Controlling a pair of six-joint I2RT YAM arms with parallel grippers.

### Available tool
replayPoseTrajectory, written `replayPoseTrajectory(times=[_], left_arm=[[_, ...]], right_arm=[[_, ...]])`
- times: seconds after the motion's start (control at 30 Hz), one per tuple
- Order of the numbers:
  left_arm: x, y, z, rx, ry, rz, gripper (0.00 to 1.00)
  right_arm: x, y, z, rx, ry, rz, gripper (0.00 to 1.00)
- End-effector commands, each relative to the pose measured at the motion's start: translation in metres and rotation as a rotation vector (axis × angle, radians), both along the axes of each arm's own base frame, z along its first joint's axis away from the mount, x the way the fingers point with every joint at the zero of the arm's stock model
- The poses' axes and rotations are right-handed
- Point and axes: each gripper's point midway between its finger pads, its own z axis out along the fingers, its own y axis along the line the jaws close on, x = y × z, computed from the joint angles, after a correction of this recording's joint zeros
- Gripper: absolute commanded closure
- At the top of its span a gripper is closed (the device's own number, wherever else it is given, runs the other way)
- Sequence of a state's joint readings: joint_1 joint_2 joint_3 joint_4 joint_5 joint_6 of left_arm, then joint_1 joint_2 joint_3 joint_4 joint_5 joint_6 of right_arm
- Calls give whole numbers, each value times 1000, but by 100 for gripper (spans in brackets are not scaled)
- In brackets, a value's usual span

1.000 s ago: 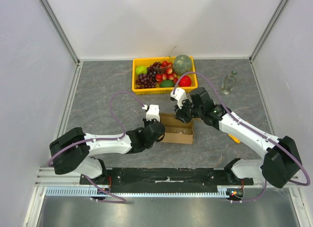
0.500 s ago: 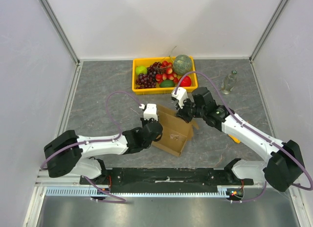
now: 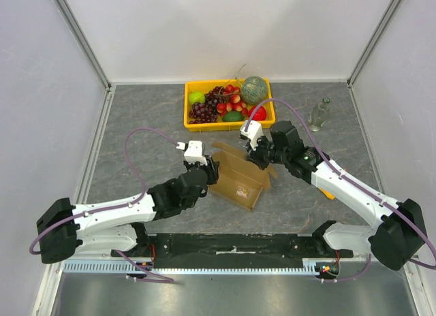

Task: Fold the paper box

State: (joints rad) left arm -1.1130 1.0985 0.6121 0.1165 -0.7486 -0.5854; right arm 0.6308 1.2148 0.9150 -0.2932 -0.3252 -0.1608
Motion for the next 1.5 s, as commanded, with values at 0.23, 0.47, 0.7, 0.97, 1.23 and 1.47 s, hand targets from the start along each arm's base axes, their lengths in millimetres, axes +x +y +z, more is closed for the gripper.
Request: replayPoseTrajectory(times=[0.23,0.47,0.7,0.97,1.23,1.47], left_arm=[[25,23,26,14,-105,-253,57],[14,25,33,-96,-8,-558,55],[-5,2,15,-82,77,-778,54],[9,25,2,-28,43,-608,54],[10,38,-9,-20,-27,-532,53],[14,39,-16,-11,-40,-522,46]], right_arm=[[10,11,23,-12,-56,79,100],[7,18,24,-37,-35,161,100],[8,26,23,-62,-9,222,100],[7,26,25,-67,-7,257,100],[2,30,25,-57,12,296,100],[0,30,25,-54,27,308,100]])
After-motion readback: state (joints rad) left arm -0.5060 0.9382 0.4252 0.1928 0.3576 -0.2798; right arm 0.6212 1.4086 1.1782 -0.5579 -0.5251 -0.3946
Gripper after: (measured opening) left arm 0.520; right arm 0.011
